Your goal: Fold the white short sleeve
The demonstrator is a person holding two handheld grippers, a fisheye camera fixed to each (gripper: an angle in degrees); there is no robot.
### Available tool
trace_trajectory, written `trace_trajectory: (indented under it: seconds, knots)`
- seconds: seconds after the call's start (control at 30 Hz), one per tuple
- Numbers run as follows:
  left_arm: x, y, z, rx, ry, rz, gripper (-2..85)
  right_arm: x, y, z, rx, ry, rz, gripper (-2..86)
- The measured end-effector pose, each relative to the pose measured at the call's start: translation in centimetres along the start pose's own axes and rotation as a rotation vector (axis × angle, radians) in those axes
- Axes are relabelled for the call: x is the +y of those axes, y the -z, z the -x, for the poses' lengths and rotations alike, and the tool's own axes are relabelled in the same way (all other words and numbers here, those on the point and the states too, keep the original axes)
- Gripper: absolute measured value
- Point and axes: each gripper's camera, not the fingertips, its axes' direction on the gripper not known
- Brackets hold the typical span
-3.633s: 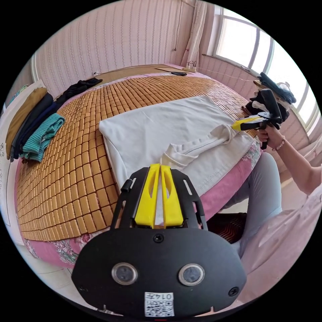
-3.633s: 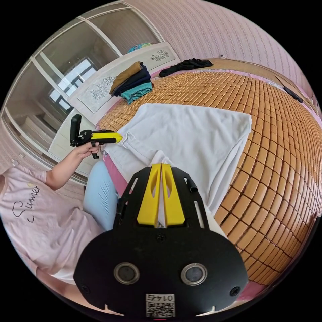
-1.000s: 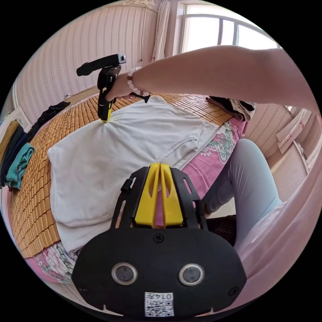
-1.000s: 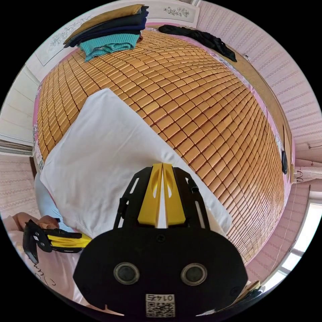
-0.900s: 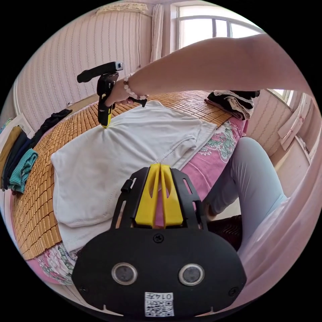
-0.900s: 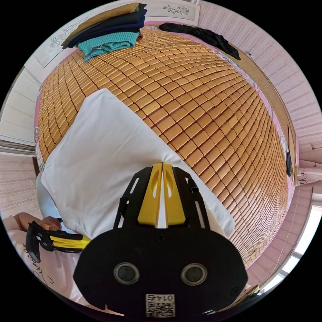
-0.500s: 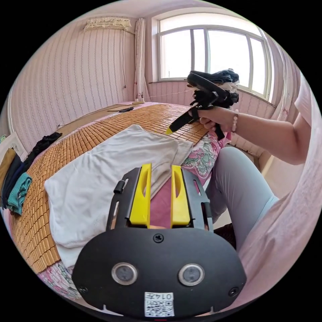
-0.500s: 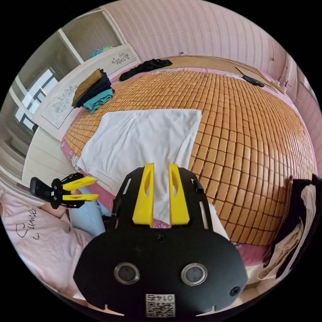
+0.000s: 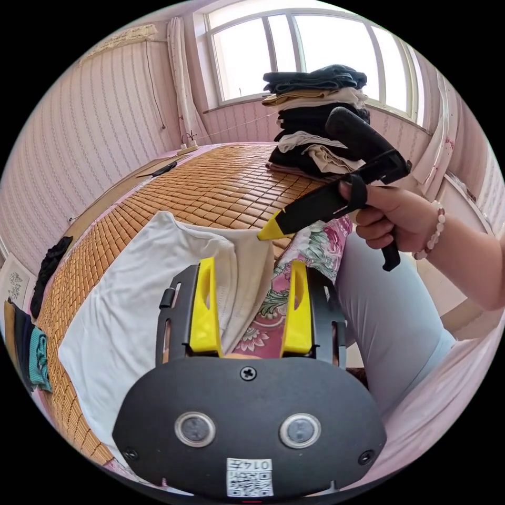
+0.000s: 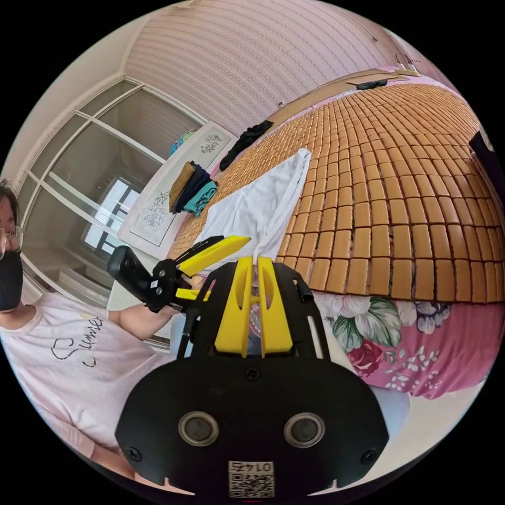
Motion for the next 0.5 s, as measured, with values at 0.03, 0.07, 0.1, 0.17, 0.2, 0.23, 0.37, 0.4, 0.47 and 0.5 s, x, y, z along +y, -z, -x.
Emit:
trace_trajectory:
  seconds: [0.03,0.07,0.1,0.17,0.2,0.23,0.37,0.4,0.47,0.5]
  knots:
    - [-0.4,-0.2,0.0,-0.021,0.017,-0.004,16.6,0.0,0.8,-0.6,-0.051,-0.003,-0.004,1.3]
    - [-0.7,-0.2,0.2,-0.042,0.055,-0.003,14.6,0.1,1.2,-0.8,-0.068,-0.003,-0.004,1.3]
    - [-0.8,-0.2,0.3,-0.054,0.081,0.004,12.6,0.1,1.9,-1.3,-0.073,0.0,-0.005,1.4]
    - [-1.1,-0.2,0.6,-0.061,0.113,0.037,4.3,0.3,2.7,-1.8,-0.061,0.023,0.0,1.7]
    - [-1.1,-0.2,0.6,-0.064,0.115,0.042,2.2,0.6,3.3,-2.2,-0.076,0.037,-0.002,2.0]
    - [-1.1,0.1,0.5,-0.067,0.109,0.038,1.5,1.0,4.2,-2.9,-0.095,0.026,-0.031,2.5]
    - [-0.4,2.5,0.1,-0.033,0.112,-0.015,0.2,3.1,6.7,-7.3,-0.128,-0.118,-0.097,12.2]
    - [-0.2,2.8,0.1,-0.025,0.117,-0.025,0.1,3.8,7.0,-8.8,-0.153,-0.174,-0.095,14.8]
    - [0.2,4.0,-0.1,0.014,0.136,-0.043,0.0,4.5,7.1,-10.4,-0.205,-0.22,-0.113,16.8]
    - [0.3,4.3,-0.2,0.023,0.141,-0.046,0.0,4.7,6.9,-11.1,-0.251,-0.246,-0.133,17.3]
